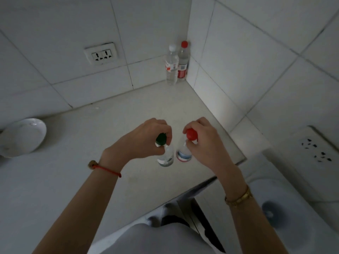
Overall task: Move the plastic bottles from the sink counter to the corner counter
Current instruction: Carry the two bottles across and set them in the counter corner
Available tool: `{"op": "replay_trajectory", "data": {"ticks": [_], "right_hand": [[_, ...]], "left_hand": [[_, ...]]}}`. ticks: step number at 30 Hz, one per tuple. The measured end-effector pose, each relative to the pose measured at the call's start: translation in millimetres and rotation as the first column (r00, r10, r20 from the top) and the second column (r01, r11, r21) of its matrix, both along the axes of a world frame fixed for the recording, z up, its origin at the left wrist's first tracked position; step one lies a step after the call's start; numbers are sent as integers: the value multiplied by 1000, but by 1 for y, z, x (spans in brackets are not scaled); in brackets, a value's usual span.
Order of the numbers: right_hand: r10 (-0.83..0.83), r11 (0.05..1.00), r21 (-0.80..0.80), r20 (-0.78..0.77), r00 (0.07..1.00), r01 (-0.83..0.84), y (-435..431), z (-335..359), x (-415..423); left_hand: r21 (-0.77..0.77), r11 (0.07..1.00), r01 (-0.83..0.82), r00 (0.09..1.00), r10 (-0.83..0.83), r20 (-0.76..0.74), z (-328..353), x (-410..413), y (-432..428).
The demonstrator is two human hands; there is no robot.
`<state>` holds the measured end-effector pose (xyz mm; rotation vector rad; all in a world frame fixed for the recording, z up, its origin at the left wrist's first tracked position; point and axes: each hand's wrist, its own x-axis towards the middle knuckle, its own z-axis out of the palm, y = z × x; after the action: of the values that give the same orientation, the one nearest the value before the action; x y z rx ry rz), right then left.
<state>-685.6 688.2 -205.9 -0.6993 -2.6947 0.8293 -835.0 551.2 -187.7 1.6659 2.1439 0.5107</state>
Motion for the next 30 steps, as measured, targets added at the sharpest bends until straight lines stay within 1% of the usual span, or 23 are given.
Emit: {"op": "replay_trajectory", "data": {"ticks": [6, 10, 16, 19, 30], "right_hand": [[3, 1000, 22, -11, 1000, -3, 55, 1, -47], [5, 999, 54, -27, 1000, -4, 95, -4, -84], [-20, 996, 82, -48, 999, 24, 155, -13, -142], [-24, 993, 111, -59, 998, 31, 180, -14, -172], [-12, 984, 178, -22, 1000, 15, 251, -11, -263]], "left_hand": [[3, 1000, -22, 999, 22, -37, 2, -36, 42], [31, 999, -25, 998, 27, -63, 0, -70, 77], [94, 996, 10, 997, -3, -75, -8, -129, 137], [92, 995, 25, 996, -17, -89, -14, -159, 168], [143, 988, 50, 991, -32, -128, -28, -233, 252]]}}
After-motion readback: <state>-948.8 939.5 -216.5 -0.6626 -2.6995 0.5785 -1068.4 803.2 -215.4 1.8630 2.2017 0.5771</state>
